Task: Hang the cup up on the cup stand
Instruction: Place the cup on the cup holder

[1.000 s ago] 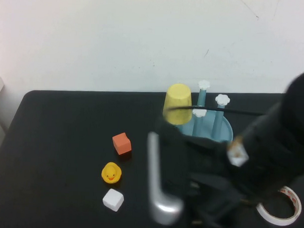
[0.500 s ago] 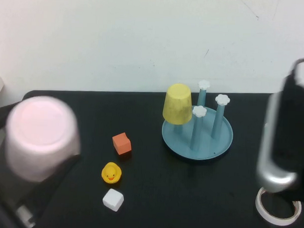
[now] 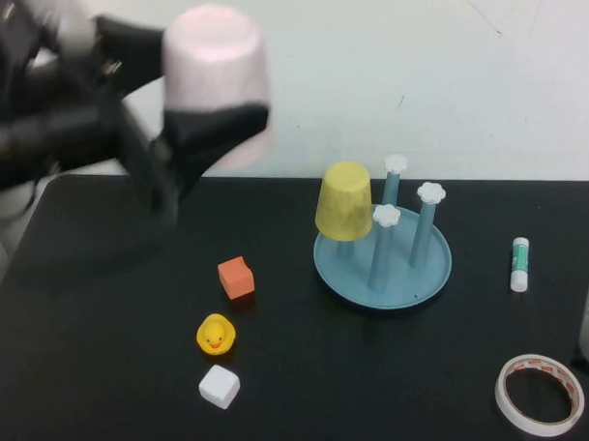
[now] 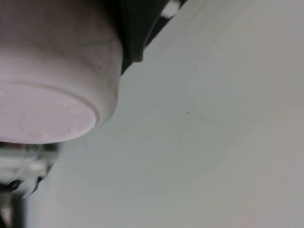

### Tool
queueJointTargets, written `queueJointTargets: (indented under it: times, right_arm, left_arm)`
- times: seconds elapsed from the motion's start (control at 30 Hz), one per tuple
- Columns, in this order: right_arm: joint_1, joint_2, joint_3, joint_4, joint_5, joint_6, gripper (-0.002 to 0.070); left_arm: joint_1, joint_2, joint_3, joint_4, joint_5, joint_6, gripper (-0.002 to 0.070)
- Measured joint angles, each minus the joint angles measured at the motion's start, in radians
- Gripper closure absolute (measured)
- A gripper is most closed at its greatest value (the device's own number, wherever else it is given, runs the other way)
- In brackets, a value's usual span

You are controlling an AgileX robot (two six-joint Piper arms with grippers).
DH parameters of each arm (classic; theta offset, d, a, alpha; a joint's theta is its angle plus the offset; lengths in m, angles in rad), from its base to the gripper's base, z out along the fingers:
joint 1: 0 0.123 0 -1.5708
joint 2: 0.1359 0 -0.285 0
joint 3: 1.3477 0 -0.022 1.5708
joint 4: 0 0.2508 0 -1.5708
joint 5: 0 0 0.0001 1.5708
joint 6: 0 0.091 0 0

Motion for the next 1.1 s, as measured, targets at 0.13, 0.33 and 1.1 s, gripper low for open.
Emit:
queueJointTargets:
  times: [0.13, 0.33, 1.1]
  right_arm:
    - [0.000, 0.000, 0.000, 0.000, 0.000, 0.000, 0.0671]
    - [0.000, 0.000, 0.000, 0.000, 0.000, 0.002, 0.0675]
    - [0.000, 0.000, 0.000, -0.001, 0.000, 0.002, 0.0676]
  left_arm:
    - [-0.034, 0.179, -0.171, 0.000, 0.063, -0.070, 0.0066]
    - [-0.161, 0.440, -0.404, 0.000, -0.009, -0.060, 0.0066]
    - [-0.319, 1.035, -0.969, -0.008, -0.295, 0.042, 0.0066]
